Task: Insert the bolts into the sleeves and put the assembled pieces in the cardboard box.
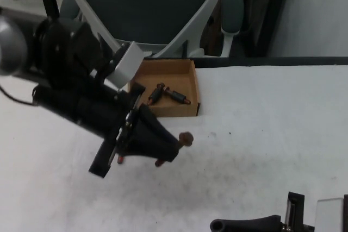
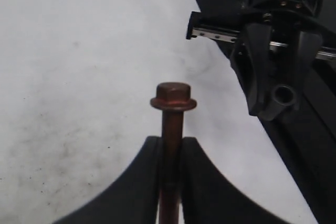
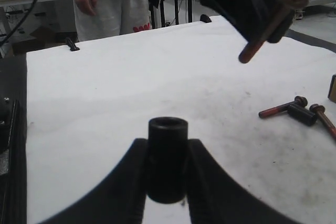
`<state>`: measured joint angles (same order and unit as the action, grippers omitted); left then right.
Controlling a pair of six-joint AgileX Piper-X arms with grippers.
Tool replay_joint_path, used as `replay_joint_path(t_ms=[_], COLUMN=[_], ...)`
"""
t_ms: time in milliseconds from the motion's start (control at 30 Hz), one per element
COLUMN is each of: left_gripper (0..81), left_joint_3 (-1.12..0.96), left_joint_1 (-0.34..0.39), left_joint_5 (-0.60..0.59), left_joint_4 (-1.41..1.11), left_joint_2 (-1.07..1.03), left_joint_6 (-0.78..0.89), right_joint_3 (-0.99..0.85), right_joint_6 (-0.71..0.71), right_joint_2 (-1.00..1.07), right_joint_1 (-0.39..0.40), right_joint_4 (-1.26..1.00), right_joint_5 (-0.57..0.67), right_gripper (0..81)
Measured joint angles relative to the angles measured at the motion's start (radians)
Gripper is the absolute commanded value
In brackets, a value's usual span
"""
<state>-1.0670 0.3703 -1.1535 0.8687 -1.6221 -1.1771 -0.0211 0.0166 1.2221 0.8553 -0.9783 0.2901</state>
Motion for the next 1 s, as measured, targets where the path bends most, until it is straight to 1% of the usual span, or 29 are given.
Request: replay_joint_path(t_ms=[167, 267, 333, 433, 633, 667, 700, 767, 867, 1000], left_gripper=[0.8, 0.8, 0.8, 0.8, 0.8, 0.8, 0.8, 0.8, 0.8, 0.8], left_joint_3=[0.107, 0.174, 0.220, 0.283, 0.426, 0.475, 0.481, 0.526, 0.579, 0.589], left_joint_1=[0.000, 0.000, 0.000, 0.000, 0.000, 0.000, 0.000, 0.000, 0.000, 0.000], left_joint_5=[-0.010, -0.007, 0.021, 0.105, 0.272, 0.312, 0.312, 0.327, 0.329, 0.329], left_joint_4=[-0.156, -0.337, -0.517, -0.779, -1.306, -1.478, -1.478, -1.635, -1.801, -1.926], left_joint_2=[0.041, 0.063, 0.071, 0.070, 0.070, 0.070, 0.070, 0.070, 0.070, 0.071], left_joint_6=[0.104, 0.225, 0.346, 0.552, 0.962, 1.058, 1.068, 1.155, 1.271, 1.417], right_joint_3=[-0.027, -0.076, -0.089, -0.124, -0.224, -0.232, -0.240, -0.247, -0.266, -0.297], right_joint_6=[0.000, -0.010, -0.017, -0.017, -0.017, -0.017, -0.017, -0.017, -0.017, -0.017], right_joint_2=[0.012, 0.076, 0.094, 0.143, 0.295, 0.310, 0.325, 0.338, 0.359, 0.375], right_joint_1=[0.000, 0.000, 0.000, -0.002, -0.058, -0.066, -0.074, -0.082, -0.097, -0.100], right_joint_4=[0.000, 0.000, 0.003, 0.003, 0.005, 0.005, 0.001, -0.002, -0.007, -0.010], right_joint_5=[0.000, 0.000, 0.000, 0.000, 0.000, 0.000, 0.000, 0.000, 0.003, 0.015], right_gripper=[0.3, 0.3, 0.3, 0.3, 0.3, 0.3, 0.3, 0.3, 0.3, 0.3])
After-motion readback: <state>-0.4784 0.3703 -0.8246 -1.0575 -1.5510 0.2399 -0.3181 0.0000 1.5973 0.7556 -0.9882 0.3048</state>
